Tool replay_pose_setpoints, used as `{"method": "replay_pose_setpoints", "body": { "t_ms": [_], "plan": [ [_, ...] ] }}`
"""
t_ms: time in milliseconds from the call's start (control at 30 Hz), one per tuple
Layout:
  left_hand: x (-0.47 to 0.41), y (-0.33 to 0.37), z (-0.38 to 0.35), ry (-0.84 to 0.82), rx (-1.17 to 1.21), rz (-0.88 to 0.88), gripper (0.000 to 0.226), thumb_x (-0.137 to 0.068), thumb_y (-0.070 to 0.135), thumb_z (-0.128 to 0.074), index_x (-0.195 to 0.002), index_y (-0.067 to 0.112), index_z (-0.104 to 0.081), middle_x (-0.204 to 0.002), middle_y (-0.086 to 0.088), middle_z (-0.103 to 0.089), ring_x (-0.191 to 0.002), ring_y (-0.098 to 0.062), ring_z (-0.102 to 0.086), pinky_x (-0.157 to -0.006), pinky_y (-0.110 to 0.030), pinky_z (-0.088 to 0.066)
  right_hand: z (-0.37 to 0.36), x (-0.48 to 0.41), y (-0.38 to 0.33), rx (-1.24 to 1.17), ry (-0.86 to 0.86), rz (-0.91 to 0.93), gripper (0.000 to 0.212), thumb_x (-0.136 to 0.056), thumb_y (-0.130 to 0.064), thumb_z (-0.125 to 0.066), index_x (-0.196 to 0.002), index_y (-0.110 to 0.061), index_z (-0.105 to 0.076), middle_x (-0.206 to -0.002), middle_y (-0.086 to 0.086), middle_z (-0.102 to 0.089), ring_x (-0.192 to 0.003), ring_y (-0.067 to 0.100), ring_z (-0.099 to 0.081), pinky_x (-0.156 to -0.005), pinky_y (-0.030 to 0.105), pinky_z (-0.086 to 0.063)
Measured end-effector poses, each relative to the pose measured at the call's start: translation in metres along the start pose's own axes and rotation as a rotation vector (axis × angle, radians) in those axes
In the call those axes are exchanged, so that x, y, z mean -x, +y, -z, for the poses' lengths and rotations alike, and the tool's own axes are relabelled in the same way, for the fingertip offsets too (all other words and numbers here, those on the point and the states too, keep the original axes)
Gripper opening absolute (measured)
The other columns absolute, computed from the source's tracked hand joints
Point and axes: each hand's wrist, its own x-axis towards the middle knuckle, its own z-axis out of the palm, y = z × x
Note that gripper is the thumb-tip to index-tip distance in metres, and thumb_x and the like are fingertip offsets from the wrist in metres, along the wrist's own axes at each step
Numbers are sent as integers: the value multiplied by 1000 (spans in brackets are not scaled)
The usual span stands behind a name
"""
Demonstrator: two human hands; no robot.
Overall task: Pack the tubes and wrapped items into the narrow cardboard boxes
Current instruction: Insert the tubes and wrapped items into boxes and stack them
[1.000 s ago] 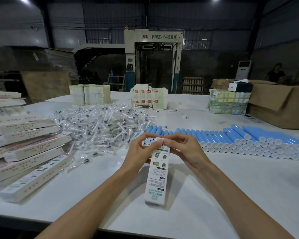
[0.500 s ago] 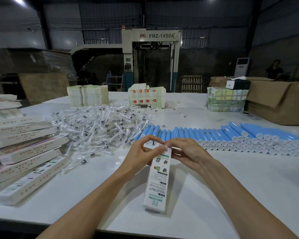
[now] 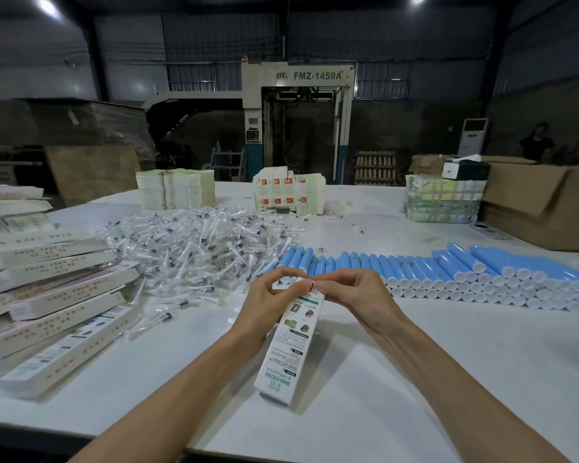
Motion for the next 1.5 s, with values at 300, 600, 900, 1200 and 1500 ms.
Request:
{"method": "replay_pose_setpoints", "body": {
  "t_ms": [300,600,900,1200,1500],
  "plan": [
    [-7,-2,-5,159,132,-11,23,-96,30,-81,-114,22,-69,-93,-17,-81,-76,-25,-77,-60,-29,-59,-24,-1,9,-230,96,-109,32,-102,-30,-67,-123,-6,-71,-112,13,-78,-108,29,-74,-86,33,-59],
    [-14,9,-18,132,355,-30,33,-100,31,-74,-124,16,-58,-93,-17,-77,-85,-26,-75,-60,-30,-60,-13,30,1,-313,-205,-312,60,-101,-63,-55,-131,-13,-70,-114,19,-71,-92,33,-70,-84,46,-61],
    [-10,-19,-68,-79,-246,-189,38,-106,36,-63,-141,30,-51,-131,10,-63,-118,-1,-64,-92,-27,-54,71,85,-11,166,285,-190,50,-100,-60,-59,-133,-24,-68,-113,-4,-77,-91,14,-75,-73,28,-59],
    [0,-37,-59,-196,-764,-510,34,-100,3,-69,-121,29,-69,-119,10,-67,-115,-15,-59,-95,-38,-48,242,178,-78,1462,737,-180,47,-104,-52,-51,-141,-22,-57,-130,8,-63,-120,30,-58,-93,42,-50],
    [1,-36,-57,-197,-791,-517,30,-99,-4,-68,-108,24,-75,-113,2,-66,-113,-25,-57,-93,-42,-45,342,225,-158,1883,962,-456,47,-104,-49,-57,-130,-11,-53,-125,18,-66,-117,39,-61,-96,50,-47]
  ]
}}
